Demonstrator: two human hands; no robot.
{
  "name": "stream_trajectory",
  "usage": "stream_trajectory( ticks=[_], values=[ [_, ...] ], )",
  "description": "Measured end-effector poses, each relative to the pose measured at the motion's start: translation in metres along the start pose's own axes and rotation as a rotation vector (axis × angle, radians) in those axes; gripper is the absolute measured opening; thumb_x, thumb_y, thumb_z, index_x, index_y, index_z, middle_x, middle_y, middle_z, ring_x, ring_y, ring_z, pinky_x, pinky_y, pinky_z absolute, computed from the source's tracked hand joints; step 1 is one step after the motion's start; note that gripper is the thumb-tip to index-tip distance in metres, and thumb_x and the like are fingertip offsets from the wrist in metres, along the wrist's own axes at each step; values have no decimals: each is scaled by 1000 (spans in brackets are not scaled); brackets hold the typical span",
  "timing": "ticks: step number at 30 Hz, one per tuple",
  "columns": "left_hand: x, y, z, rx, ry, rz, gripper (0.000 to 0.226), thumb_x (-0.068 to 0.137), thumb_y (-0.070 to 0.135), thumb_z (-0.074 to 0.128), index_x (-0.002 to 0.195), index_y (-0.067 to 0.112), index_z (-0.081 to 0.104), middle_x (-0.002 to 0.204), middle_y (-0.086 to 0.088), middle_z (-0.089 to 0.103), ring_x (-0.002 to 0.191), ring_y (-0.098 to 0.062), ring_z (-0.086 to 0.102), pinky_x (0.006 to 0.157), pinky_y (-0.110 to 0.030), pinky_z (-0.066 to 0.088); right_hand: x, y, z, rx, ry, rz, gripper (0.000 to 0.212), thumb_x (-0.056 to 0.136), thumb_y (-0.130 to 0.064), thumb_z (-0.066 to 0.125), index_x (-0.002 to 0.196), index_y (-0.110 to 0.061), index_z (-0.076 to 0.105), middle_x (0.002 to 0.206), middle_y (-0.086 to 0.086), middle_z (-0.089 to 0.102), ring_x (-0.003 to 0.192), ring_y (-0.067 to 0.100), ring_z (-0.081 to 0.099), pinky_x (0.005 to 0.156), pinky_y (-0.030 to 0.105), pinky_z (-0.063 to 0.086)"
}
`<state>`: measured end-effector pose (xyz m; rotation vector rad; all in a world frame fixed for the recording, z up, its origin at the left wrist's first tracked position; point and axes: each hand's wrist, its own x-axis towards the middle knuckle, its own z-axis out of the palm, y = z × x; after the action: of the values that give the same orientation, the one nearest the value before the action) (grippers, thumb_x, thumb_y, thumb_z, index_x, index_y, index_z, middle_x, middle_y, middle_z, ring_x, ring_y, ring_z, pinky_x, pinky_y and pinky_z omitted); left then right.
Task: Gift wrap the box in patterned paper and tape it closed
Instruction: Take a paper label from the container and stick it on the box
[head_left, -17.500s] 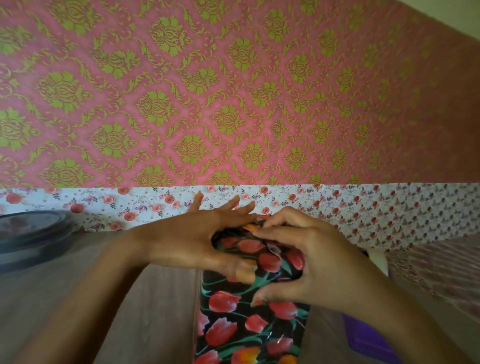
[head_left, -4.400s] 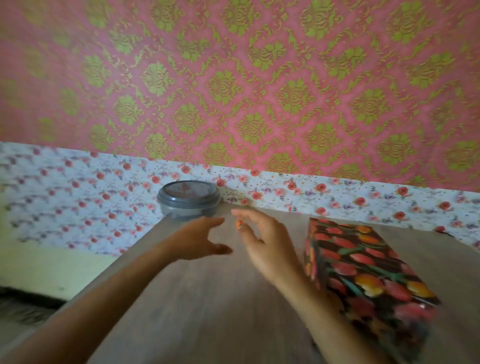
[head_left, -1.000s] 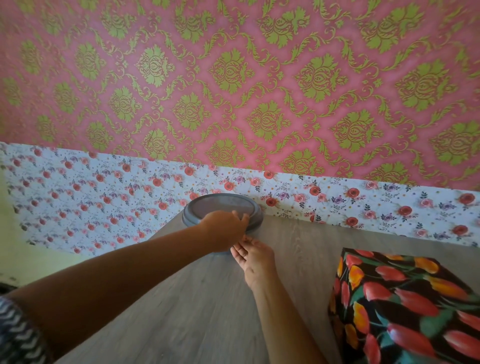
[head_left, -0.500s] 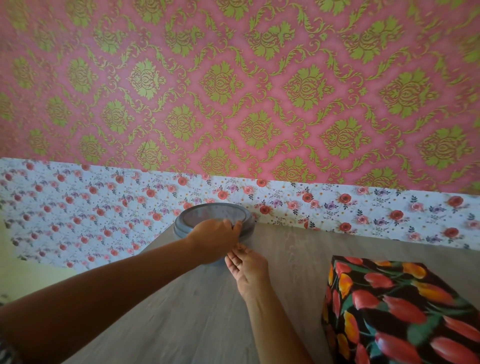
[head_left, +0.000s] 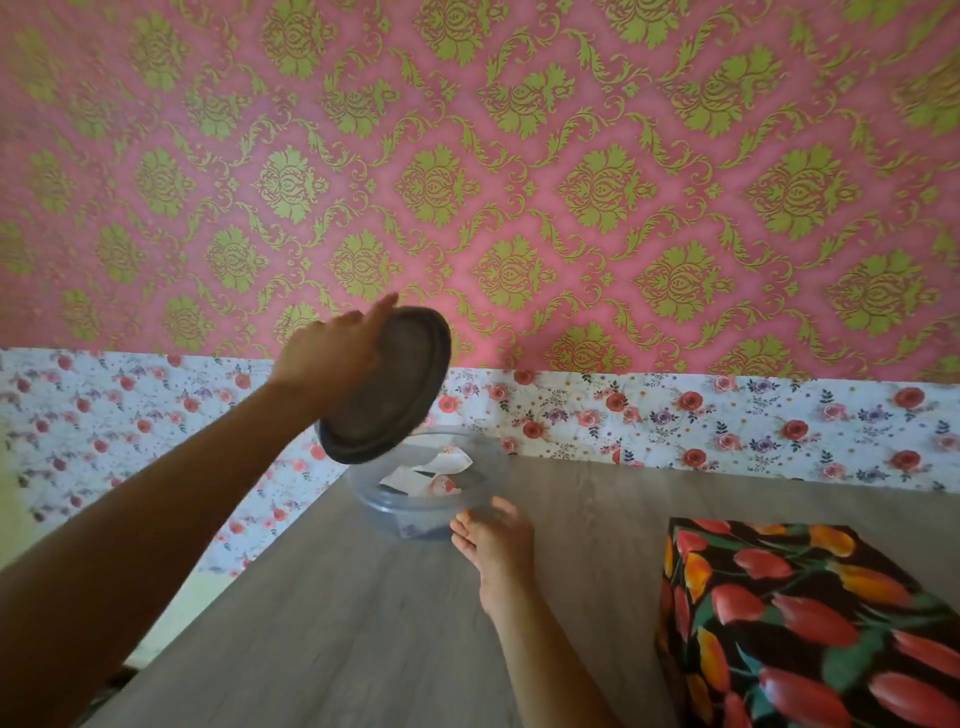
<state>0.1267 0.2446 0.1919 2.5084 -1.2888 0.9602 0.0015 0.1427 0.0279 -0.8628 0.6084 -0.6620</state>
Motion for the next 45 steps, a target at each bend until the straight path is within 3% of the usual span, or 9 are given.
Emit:
stream_trajectory(
  ticks=[4, 8, 14, 18, 28, 32, 35, 39, 45],
  values=[
    [-7, -19, 0, -154, 403, -201, 49, 98, 9, 38, 146, 18, 32, 121, -18, 59, 76, -41, 63, 68, -48, 52, 1, 5, -1, -104, 26, -132, 50, 87, 1, 60, 133, 0, 41, 100, 14, 61, 84, 21, 61, 77, 32, 50],
    [1, 2, 6, -537, 578, -534, 51, 95, 2, 31, 143, 18, 37, 132, -15, 51, 103, -41, 57, 81, -47, 47, -5, 0, -1, -218, 111, -375, 71, 75, -52, 58, 135, -18, 42, 117, 6, 60, 97, 23, 64, 68, 26, 56],
    [8, 61, 48, -1010, 94, -611, 36, 94, 1, 35, 126, 8, 52, 117, -20, 59, 107, -35, 58, 89, -40, 46, -10, -12, 0, -84, 42, -390, 59, 89, -32, 58, 140, -24, 32, 106, 9, 68, 50, 10, 59, 38, 17, 41],
    [-5, 77, 67, -1506, -334, -590, 20, 100, 4, 36, 115, 5, 49, 90, -19, 59, 49, -14, 63, 53, -25, 53, 1, -22, -18, 156, 220, -373, 64, 93, -15, 54, 146, -25, 20, 106, 15, 65, 56, 18, 62, 48, 27, 49],
    [-19, 88, 105, -814, -339, -240, 36, 95, 8, 48, 130, 9, 54, 114, -11, 67, 92, -26, 66, 82, -30, 52, 20, -16, -27, -60, 529, -444, 72, 88, -24, 61, 147, -30, 19, 140, 15, 45, 113, 38, 57, 78, 48, 55],
    [-31, 87, 100, -375, -531, 46, 49, 92, 45, 51, 134, 20, 50, 132, -2, 57, 115, -20, 55, 98, -29, 42, 26, -26, -30, 19, 445, -393, 60, 86, -35, 64, 139, -27, 38, 141, 9, 45, 112, 32, 58, 56, 31, 55],
    [-44, 78, 102, -172, -604, 115, 59, 88, 54, 54, 136, 21, 47, 136, 0, 52, 123, -21, 49, 103, -33, 39, 31, -24, -35, -45, 565, -446, 55, 85, -20, 66, 135, -15, 43, 137, 11, 46, 101, 24, 57, 67, 40, 56],
    [-47, 59, 107, -332, -543, -1, 53, 89, 55, 48, 125, 18, 60, 122, -3, 63, 108, -20, 58, 92, -29, 42, 30, -22, -37, -239, 732, -499, 82, 85, -13, 64, 149, -16, 13, 152, 15, 26, 133, 34, 37, 107, 48, 37],
    [-27, 25, 111, -371, -494, -37, 32, 89, 25, 63, 118, 12, 63, 123, -3, 63, 110, -18, 58, 97, -28, 44, 29, -19, -32, -436, 675, -419, 101, 81, -17, 70, 149, -11, -5, 151, 24, 20, 131, 43, 36, 103, 54, 38]
  ],
)
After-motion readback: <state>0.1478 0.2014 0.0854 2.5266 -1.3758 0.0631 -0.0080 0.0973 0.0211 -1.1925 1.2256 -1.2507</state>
